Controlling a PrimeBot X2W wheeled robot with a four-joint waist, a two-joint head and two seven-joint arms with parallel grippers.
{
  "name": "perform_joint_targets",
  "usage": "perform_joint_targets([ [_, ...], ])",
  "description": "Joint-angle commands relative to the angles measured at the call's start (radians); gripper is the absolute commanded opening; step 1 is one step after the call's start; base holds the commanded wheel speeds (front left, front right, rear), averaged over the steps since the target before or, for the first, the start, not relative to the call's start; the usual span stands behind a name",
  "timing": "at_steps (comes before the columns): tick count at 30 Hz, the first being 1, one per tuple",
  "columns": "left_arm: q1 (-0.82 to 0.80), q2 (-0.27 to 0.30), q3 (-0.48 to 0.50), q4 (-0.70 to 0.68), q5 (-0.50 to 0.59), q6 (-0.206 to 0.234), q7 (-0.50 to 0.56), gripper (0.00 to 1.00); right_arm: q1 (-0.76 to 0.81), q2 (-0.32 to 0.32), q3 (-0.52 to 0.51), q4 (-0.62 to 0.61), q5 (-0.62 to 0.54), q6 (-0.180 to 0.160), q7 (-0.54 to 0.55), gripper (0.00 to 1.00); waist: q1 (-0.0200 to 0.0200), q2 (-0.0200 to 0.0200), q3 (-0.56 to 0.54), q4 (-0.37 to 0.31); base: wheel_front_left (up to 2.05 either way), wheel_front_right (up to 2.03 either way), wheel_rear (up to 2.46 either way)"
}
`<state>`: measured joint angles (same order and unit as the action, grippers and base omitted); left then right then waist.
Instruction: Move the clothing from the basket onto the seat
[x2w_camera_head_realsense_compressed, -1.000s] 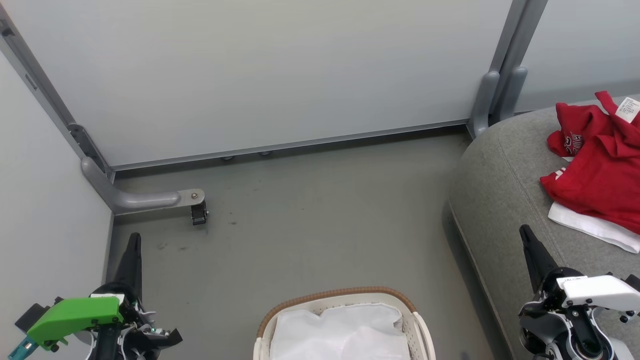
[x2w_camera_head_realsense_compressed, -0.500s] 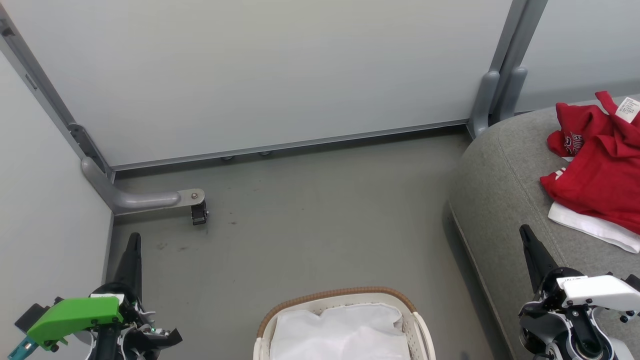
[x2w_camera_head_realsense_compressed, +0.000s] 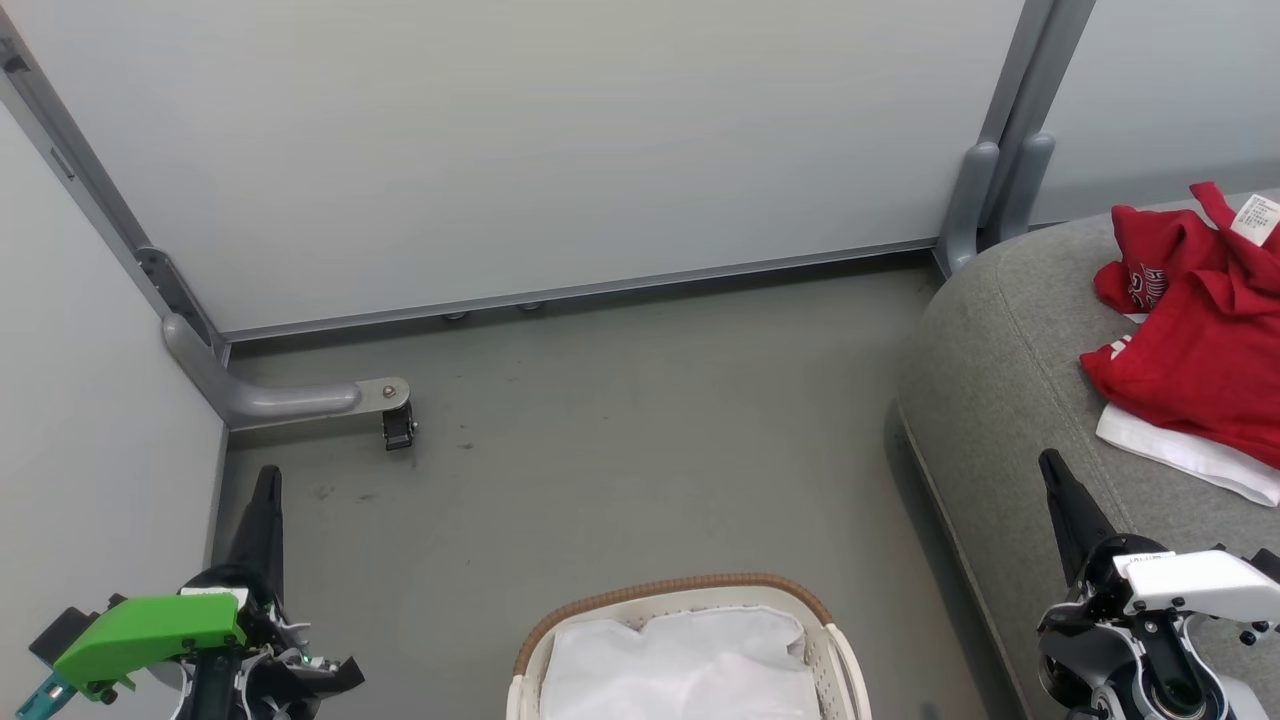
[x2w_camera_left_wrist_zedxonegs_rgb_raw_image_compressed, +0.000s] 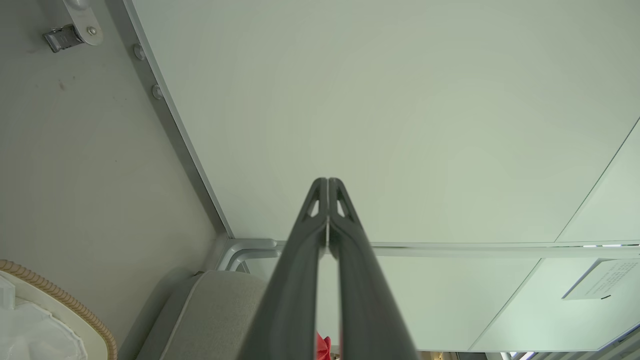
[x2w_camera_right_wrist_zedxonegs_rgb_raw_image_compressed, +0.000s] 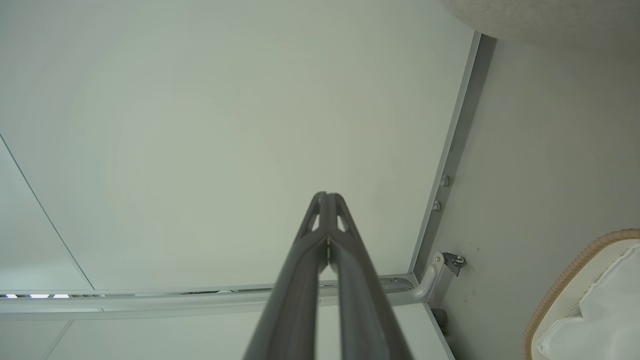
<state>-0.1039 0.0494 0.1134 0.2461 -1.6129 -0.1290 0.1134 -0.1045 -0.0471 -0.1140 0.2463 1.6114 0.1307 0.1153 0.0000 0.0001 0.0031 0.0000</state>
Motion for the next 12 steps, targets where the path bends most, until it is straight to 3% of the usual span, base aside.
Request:
perform_joint_targets([
  [1, -0.011, 0.004, 0.003, -0.002, -0.001, -0.005, 0.004, 0.0, -0.007, -0.006, -0.002, -0.004, 0.003, 0.0, 0.001, 0.0, 0.0, -0.0001, 0.0, 0.0, 0.0, 0.0, 0.0],
  [12, -0.011, 0.003, 0.003, -0.002, 0.0, -0.005, 0.004, 0.0, -0.007, -0.006, -0.002, -0.004, 0.003, 0.0, 0.001, 0.0, 0.0, -0.0001, 0.0, 0.0, 0.0, 0.0, 0.0],
])
